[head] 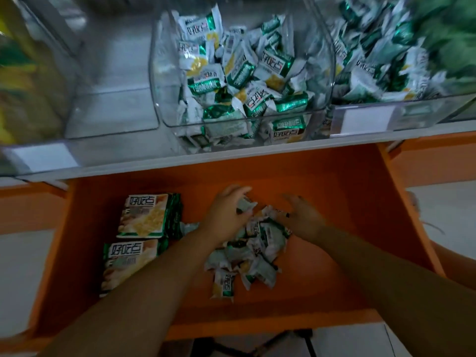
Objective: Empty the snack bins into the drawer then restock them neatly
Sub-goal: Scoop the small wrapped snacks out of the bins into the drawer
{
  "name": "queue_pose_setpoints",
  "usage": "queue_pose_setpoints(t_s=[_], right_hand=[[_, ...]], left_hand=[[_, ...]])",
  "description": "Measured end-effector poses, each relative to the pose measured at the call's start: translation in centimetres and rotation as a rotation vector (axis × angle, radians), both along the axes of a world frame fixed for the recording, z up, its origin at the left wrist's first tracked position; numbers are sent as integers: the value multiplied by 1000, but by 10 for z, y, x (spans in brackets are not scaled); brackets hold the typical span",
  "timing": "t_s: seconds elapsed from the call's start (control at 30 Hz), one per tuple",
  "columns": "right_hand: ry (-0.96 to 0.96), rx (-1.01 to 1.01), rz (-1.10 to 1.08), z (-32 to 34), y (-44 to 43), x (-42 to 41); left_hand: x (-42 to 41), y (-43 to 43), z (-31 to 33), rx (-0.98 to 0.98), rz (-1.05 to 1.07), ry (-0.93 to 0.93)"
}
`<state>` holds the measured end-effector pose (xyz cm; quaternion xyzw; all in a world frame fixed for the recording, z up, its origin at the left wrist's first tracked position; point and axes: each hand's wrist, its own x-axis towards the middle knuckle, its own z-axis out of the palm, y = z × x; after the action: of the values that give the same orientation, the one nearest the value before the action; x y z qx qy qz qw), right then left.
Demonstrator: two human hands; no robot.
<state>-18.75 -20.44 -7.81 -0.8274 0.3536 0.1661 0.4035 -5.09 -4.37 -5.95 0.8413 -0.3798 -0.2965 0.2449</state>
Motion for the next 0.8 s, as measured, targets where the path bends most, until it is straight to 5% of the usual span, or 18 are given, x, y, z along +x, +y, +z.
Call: queue_pose_setpoints(t_s=[0.3,0.4,0.53,0.63,0.8], right_hand=[[-579,-151,15,171,10,16],[-685,-212,34,210,3,33],[-544,-326,128,220,-29,79],[-277,-367,286,208,-48,113],[-195,-439,335,194,-57,149]], left_hand=[[11,0,160,-544,25,-358],[36,-14,190,-523,16,-392],[75,-32,189,-215,-86,-368],[90,-41,176,-203,-36,-329],[111,-64,157,-222,105,-392]])
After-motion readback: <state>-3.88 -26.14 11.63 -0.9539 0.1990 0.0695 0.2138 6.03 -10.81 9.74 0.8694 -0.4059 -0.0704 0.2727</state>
